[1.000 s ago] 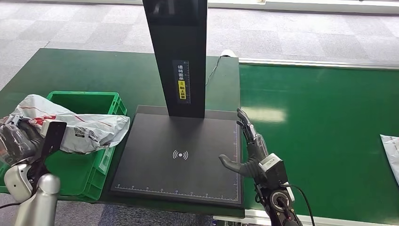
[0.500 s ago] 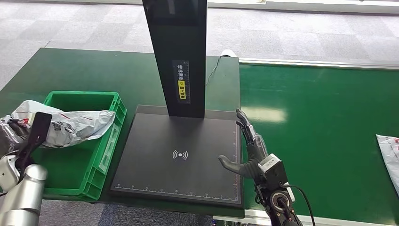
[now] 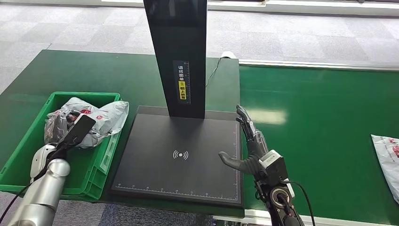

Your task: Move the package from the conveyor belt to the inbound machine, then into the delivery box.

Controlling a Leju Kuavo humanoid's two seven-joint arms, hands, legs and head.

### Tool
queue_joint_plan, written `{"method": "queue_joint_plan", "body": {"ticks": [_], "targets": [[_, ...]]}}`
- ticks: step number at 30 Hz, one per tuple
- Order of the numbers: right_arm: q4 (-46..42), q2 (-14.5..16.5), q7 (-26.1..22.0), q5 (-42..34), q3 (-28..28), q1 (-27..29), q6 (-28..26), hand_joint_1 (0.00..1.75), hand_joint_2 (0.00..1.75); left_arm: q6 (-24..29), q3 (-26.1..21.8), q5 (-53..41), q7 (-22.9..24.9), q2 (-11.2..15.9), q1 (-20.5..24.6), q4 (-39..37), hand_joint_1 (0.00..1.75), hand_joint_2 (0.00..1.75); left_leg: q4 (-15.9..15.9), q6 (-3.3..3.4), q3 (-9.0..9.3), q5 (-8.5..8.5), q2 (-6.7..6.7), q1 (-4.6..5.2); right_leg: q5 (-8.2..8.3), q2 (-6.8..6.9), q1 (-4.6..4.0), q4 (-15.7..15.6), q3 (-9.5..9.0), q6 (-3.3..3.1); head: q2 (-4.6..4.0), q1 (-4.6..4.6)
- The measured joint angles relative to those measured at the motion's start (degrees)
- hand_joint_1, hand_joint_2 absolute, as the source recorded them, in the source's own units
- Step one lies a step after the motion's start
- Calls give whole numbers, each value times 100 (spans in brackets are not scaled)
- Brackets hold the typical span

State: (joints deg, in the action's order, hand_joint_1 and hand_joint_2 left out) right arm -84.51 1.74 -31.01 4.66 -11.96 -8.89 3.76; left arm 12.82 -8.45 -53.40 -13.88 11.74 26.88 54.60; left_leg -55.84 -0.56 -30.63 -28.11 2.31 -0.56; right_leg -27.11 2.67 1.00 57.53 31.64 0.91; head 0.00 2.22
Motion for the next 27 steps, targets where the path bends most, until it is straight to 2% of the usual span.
{"method": "queue_joint_plan", "body": {"ticks": [7,10,14,17,22,27], "targets": [[3,-70,-19,-69,0,23,-75,0,175,133,523,324,23,-138,-187,496,0,175,-2,1,-16,-2,-2,0,-1,2,0,0,16,1,0,0],[3,-99,-20,-73,0,25,-85,0,175,-208,652,234,280,-134,-178,535,0,175,-2,1,-19,-2,-16,0,-4,17,0,-1,15,3,0,1],[20,-123,-21,-72,-1,22,-98,0,175,-1154,899,-114,658,-58,6,434,0,175,-1,5,3,-1,-80,2,-26,76,10,-2,-27,17,0,1],[48,-121,-17,-50,-2,13,-108,0,175,-1583,1166,-382,931,-15,110,200,0,175,1,7,32,-4,-96,8,-37,92,21,-2,-68,22,0,0],[54,-112,46,6,-1,10,-128,0,175,-1708,1376,-751,1529,40,168,-280,0,175,0,9,39,-2,-89,14,-33,84,21,-2,-69,19,0,1],[54,-106,79,25,-2,8,-131,0,175,-1736,1465,-850,1670,73,219,-532,0,175,1,9,37,-1,-92,13,-33,89,20,-2,-72,19,0,1]]}}
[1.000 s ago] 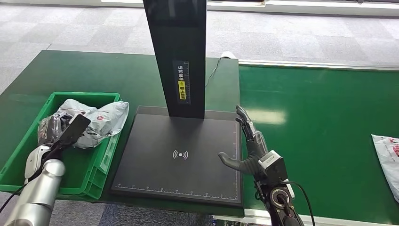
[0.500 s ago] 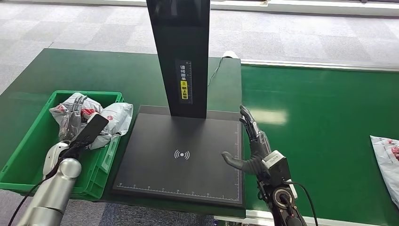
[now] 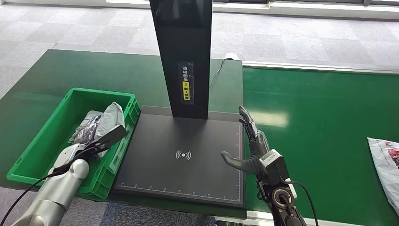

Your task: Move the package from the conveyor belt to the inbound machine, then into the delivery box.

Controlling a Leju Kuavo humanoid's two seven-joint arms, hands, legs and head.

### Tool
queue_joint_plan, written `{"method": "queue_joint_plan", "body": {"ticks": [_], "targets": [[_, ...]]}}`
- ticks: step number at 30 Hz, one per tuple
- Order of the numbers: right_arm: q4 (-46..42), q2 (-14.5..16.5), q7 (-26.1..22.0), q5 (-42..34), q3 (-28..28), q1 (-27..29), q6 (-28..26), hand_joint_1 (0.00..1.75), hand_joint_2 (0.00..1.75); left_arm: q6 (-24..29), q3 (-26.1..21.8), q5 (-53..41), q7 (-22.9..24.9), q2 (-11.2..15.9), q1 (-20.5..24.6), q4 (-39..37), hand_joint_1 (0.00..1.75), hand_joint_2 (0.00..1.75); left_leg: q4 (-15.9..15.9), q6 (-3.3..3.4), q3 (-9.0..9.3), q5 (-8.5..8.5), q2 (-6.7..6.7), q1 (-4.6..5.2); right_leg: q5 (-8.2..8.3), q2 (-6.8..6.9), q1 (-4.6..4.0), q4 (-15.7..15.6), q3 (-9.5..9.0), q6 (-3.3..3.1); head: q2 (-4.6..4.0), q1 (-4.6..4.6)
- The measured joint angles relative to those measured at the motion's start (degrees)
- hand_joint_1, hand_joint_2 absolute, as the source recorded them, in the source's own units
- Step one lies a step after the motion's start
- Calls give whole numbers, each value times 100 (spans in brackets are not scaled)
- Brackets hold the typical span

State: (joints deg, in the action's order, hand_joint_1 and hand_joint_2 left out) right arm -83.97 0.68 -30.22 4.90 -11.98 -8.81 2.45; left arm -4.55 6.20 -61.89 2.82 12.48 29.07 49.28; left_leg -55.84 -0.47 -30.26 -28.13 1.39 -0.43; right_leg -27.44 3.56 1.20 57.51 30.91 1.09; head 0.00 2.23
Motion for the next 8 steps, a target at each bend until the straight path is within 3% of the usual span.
{"method": "queue_joint_plan", "body": {"ticks": [3,6,8], "targets": [[0,0,5,3,0,0,0,0,175,0,33,-4,12,7,24,-63,7,175,0,0,1,0,0,0,0,0,0,0,-1,0,0,-1],[1,1,11,8,0,-4,0,0,175,-23,49,-73,103,13,51,-118,44,175,0,0,3,0,0,0,0,0,0,0,-5,0,0,-1],[7,2,22,13,0,-15,0,0,175,-72,51,-147,180,14,71,-151,34,175,1,0,5,0,0,0,0,0,0,0,-9,0,0,-1]]}}
